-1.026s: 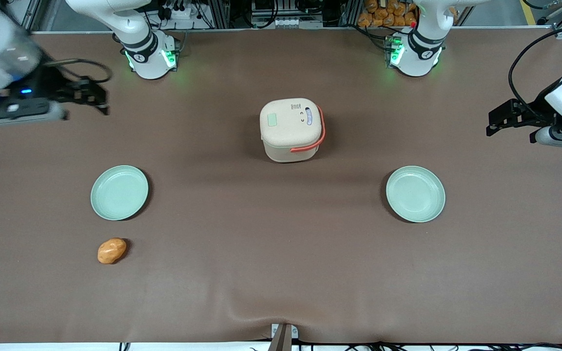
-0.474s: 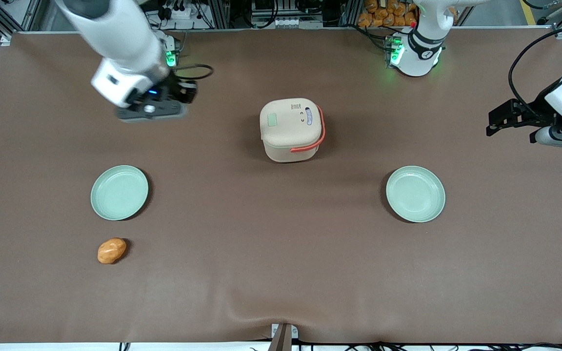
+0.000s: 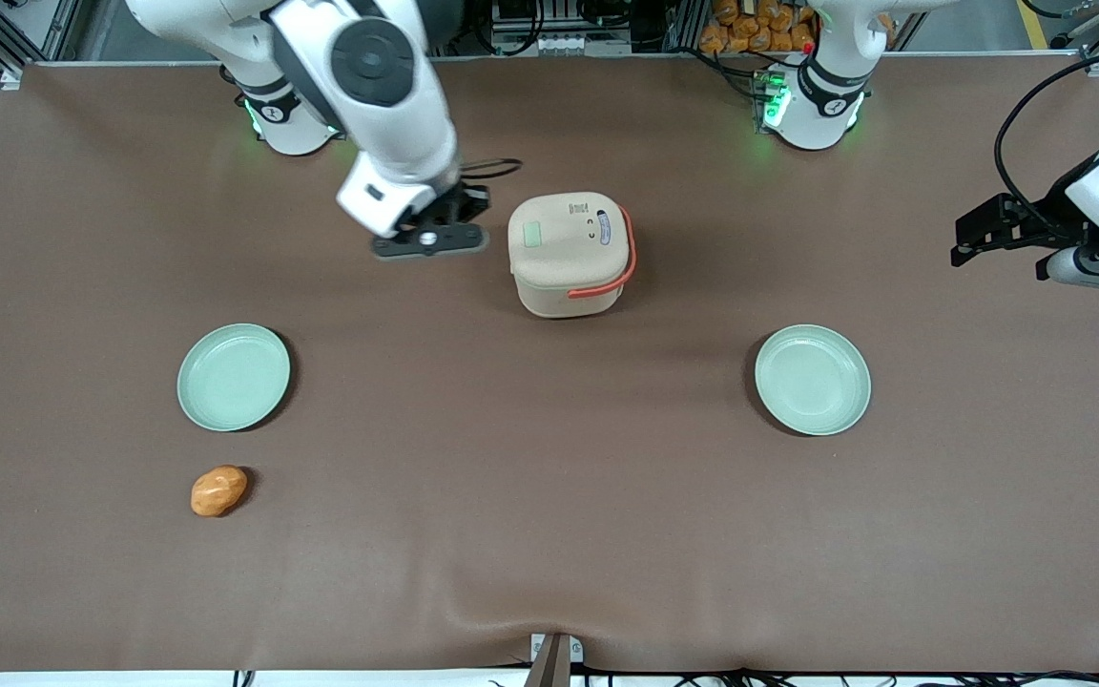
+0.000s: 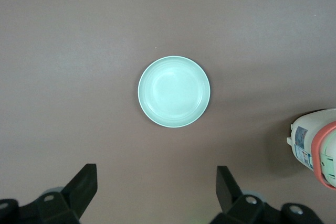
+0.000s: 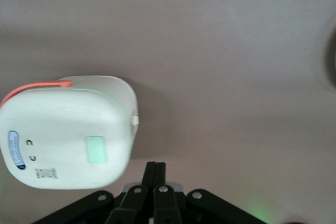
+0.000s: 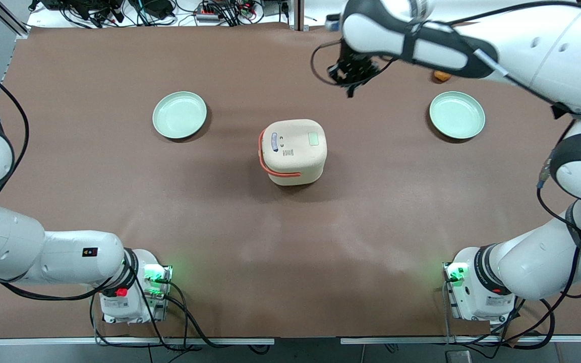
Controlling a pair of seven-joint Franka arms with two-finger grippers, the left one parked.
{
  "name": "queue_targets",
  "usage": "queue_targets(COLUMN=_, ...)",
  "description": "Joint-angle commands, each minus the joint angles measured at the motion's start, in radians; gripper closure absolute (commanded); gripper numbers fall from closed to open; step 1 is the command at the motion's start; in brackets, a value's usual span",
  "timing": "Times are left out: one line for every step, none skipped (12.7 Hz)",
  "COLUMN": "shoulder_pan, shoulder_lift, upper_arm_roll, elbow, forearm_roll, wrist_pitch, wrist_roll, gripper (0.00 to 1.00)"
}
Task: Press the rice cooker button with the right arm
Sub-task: 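Move the right gripper over the rice cooker's lid button, then press down on the rice cooker's lid button with the right gripper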
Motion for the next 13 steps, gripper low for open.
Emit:
queue_targets(shoulder_pan=0.013, shoulder_lift=0.032, upper_arm_roll=0.038, elbow=-0.042, forearm_roll=-0.001, wrist_pitch=0.092, wrist_roll=0.08, gripper=1.0)
queue_targets(shoulder_pan=0.019, shoulder_lift=0.04, upper_arm_roll=0.049, elbow=-0.074, forearm_roll=-0.003, wrist_pitch=0.141, wrist_roll=0.084, gripper=1.0)
queue_targets(shoulder_pan=0.022, shoulder_lift=0.043, upper_arm_roll=0.058, elbow=-0.101, forearm_roll=-0.007, wrist_pitch=0.174, wrist_roll=0.098, gripper=1.0)
queue_targets(shoulder_pan=0.025, shoulder_lift=0.049, upper_arm_roll=0.059, elbow=-0.114, forearm_roll=-0.007, wrist_pitch=0.195, wrist_roll=0.104, gripper=1.0)
queue_targets(shoulder_pan=0.032, shoulder_lift=0.061, upper_arm_roll=0.064, elbow=-0.114, forearm_roll=-0.007, wrist_pitch=0.203, wrist_roll=0.107, gripper=1.0)
queue_targets(shoulder_pan=0.039, shoulder_lift=0.073, upper_arm_roll=0.065, elbow=-0.114, forearm_roll=-0.009, wrist_pitch=0.215, wrist_roll=0.13, gripper=1.0)
queue_targets(shoulder_pan=0.046, shoulder_lift=0.089, upper_arm_roll=0.072, elbow=-0.114, forearm_roll=-0.01, wrist_pitch=0.234, wrist_roll=0.144, gripper=1.0)
queue_targets(shoulder_pan=0.052, shoulder_lift=0.099, upper_arm_roll=0.072, elbow=-0.114, forearm_roll=-0.012, wrist_pitch=0.24, wrist_roll=0.146, gripper=1.0)
queue_targets(shoulder_pan=0.059, shoulder_lift=0.106, upper_arm_roll=0.072, elbow=-0.114, forearm_roll=-0.015, wrist_pitch=0.245, wrist_roll=0.147, gripper=1.0)
queue_targets(shoulder_pan=0.06, shoulder_lift=0.11, upper_arm_roll=0.073, elbow=-0.114, forearm_roll=-0.015, wrist_pitch=0.246, wrist_roll=0.147, gripper=1.0)
queue_targets(shoulder_pan=0.06, shoulder_lift=0.115, upper_arm_roll=0.073, elbow=-0.114, forearm_roll=-0.015, wrist_pitch=0.246, wrist_roll=0.149, gripper=1.0)
queue_targets(shoulder_pan=0.062, shoulder_lift=0.116, upper_arm_roll=0.084, elbow=-0.114, forearm_roll=-0.015, wrist_pitch=0.246, wrist_roll=0.15, gripper=1.0)
queue_targets(shoulder_pan=0.062, shoulder_lift=0.119, upper_arm_roll=0.084, elbow=-0.114, forearm_roll=-0.015, wrist_pitch=0.251, wrist_roll=0.15, gripper=1.0)
